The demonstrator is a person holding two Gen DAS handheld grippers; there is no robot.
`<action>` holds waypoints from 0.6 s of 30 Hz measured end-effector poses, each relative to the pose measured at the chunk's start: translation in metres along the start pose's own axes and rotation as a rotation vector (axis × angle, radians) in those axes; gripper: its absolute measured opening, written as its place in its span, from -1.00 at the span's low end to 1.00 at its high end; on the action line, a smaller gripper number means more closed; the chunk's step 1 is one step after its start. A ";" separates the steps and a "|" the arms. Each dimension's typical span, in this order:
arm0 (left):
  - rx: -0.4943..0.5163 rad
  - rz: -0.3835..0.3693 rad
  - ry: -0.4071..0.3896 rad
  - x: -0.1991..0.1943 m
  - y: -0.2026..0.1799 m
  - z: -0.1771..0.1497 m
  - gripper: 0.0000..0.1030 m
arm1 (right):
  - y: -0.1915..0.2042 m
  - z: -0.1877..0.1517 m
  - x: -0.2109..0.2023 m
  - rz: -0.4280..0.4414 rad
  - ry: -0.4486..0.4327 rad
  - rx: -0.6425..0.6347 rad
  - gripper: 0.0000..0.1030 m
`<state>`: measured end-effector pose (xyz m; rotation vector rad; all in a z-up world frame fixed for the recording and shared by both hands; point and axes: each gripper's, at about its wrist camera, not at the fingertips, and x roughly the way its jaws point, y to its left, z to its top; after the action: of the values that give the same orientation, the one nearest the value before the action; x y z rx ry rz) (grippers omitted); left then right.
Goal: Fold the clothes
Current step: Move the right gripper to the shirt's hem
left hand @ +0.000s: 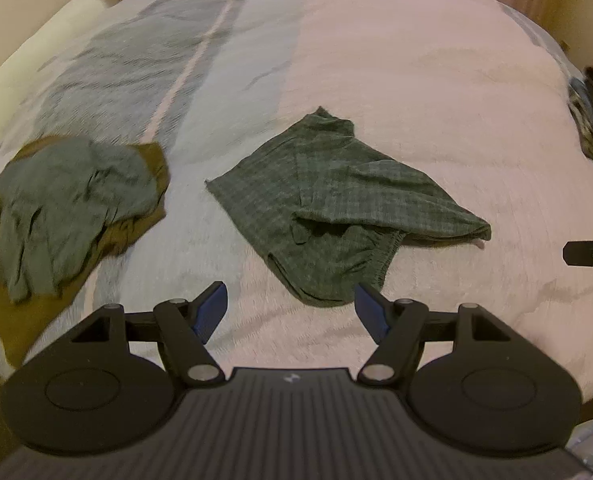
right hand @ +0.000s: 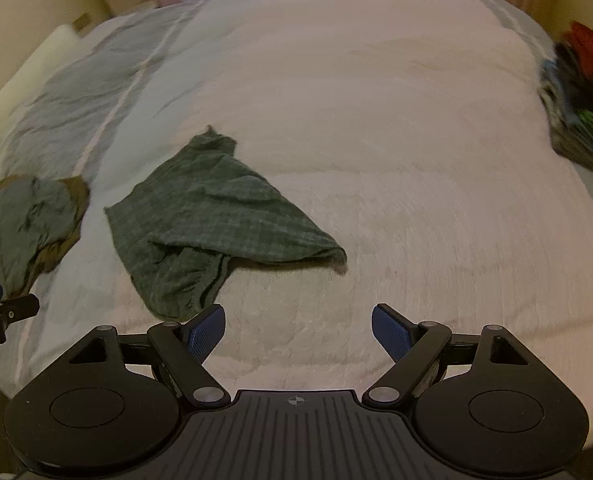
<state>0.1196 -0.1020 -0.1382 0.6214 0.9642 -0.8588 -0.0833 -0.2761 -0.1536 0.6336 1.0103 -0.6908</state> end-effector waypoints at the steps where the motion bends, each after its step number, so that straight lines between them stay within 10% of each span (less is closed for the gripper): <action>1: 0.016 -0.013 0.003 0.003 0.004 0.003 0.30 | 0.002 -0.002 0.000 -0.016 0.001 0.016 0.62; 18: 0.069 -0.061 0.085 0.048 0.002 0.011 0.30 | -0.042 -0.003 0.010 -0.066 0.065 0.011 0.62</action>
<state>0.1404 -0.1253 -0.1756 0.6957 1.0381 -0.9287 -0.1136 -0.3027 -0.1704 0.6374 1.0925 -0.7380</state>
